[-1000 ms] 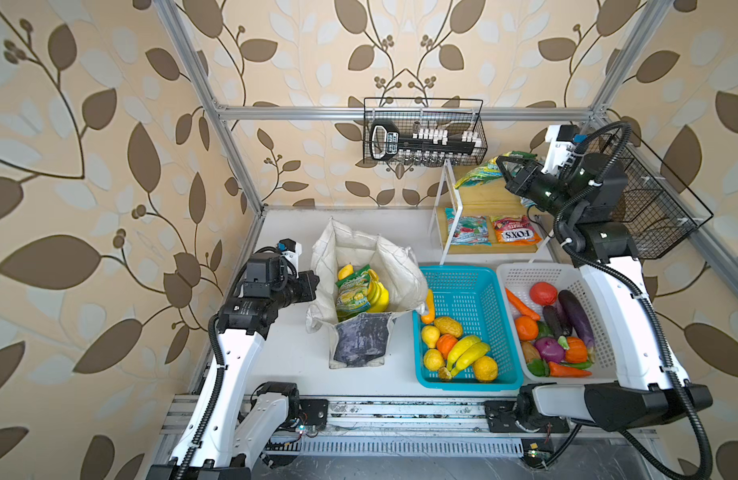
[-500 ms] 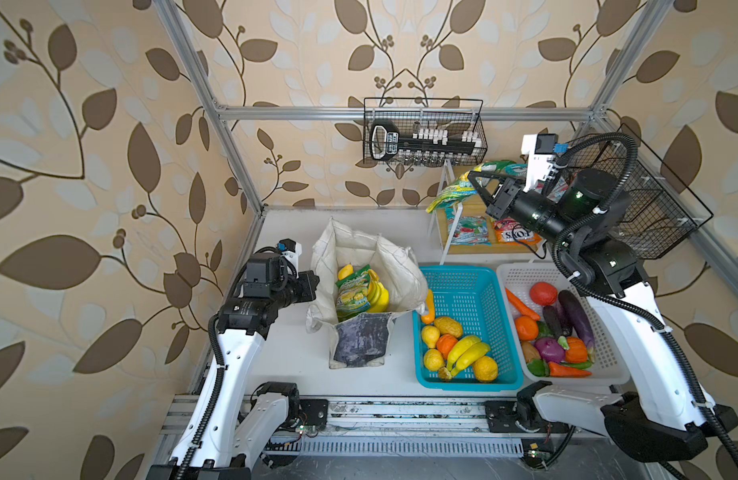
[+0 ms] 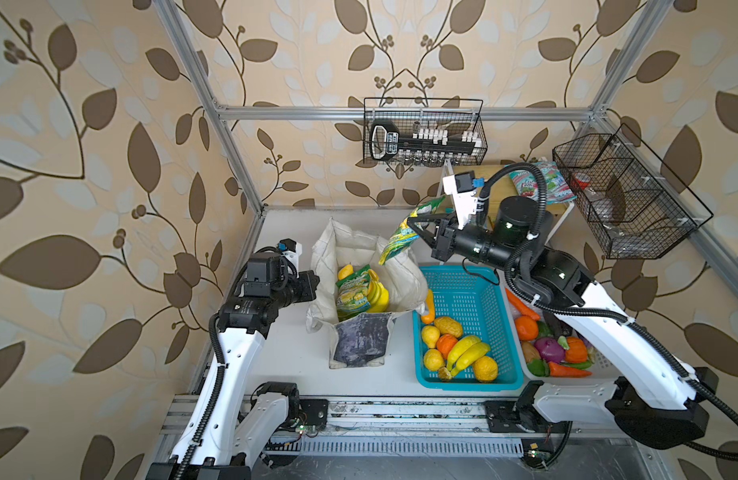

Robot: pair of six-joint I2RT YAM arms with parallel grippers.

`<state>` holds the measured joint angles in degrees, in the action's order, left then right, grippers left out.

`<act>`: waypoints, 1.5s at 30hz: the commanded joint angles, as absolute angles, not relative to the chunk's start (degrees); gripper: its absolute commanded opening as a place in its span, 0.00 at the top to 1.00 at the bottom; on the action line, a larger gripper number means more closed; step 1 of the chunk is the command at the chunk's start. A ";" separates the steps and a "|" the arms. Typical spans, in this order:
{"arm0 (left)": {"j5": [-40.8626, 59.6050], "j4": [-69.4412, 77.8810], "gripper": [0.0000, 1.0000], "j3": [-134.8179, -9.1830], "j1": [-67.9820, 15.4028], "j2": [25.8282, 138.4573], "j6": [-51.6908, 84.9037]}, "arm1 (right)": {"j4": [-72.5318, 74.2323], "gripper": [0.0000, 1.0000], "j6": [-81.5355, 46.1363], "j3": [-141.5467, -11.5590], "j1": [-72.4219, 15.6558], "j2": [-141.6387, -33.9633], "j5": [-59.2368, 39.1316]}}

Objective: Place the food into the grocery bag and tie it
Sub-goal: 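Lift the Spring Tea bag with the right gripper and carry it over the tote, then lower the Spring Tea bag into the tote and open the right gripper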

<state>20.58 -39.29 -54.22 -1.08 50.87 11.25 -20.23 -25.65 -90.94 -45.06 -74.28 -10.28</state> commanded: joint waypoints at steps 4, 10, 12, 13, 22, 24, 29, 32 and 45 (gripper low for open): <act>21.73 -39.38 1.00 -54.83 -1.16 50.94 10.24 | -16.08 1.00 -25.56 -88.01 -48.71 -76.66 -9.25; 21.89 -39.38 1.00 -54.98 -1.18 50.57 10.16 | -14.96 1.00 -26.91 -86.75 -50.77 -79.56 -8.93; 21.72 -39.16 1.00 -54.77 -1.16 50.29 10.11 | -13.99 1.00 -28.24 -85.70 -50.97 -80.34 -8.78; 21.56 -39.11 1.00 -54.71 -1.18 50.27 10.11 | -13.30 1.00 -28.68 -85.29 -51.04 -81.03 -9.28; 22.24 -39.29 1.00 -54.94 -1.22 49.93 10.12 | -11.17 1.00 -29.23 -85.93 -51.53 -89.31 -11.43; 22.16 -39.05 1.00 -54.76 -1.16 49.73 10.11 | -10.96 1.00 -29.35 -86.40 -51.76 -91.28 -11.90; 22.02 -39.29 1.00 -54.89 -1.22 49.75 10.17 | -10.60 1.00 -28.76 -89.43 -51.93 -97.98 -13.00; 21.63 -39.11 1.00 -54.72 -1.16 49.69 10.16 | -11.14 1.00 -28.08 -91.24 -51.94 -101.27 -13.71; 22.31 -39.26 1.00 -54.90 -1.15 49.73 10.26 | -12.95 1.00 -25.35 -83.06 -51.46 -103.02 -6.32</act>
